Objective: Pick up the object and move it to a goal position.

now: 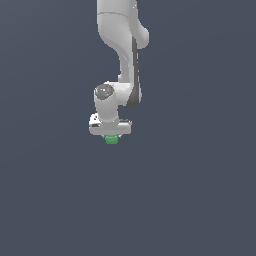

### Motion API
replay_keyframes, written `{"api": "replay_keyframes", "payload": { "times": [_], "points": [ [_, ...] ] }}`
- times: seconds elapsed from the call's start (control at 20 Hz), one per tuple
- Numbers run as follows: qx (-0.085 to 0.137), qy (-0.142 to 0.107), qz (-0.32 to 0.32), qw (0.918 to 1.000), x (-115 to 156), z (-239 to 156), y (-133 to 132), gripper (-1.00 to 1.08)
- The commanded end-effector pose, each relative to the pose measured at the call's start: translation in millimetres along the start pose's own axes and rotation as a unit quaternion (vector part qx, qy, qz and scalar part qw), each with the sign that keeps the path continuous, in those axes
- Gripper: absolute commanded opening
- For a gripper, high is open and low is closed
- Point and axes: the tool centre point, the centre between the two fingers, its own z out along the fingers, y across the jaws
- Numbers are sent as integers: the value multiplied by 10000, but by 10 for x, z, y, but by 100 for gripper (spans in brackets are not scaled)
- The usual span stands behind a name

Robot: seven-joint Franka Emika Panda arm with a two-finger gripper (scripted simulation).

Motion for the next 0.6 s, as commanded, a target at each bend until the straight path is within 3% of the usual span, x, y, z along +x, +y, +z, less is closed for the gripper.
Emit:
{"api": "replay_keyframes", "payload": {
  "times": [0.0,0.55],
  "points": [
    [1,-2,-4,10000,2,9,-4,-100],
    [0,0,-1,10000,80,-273,-142,-100]
  ]
}}
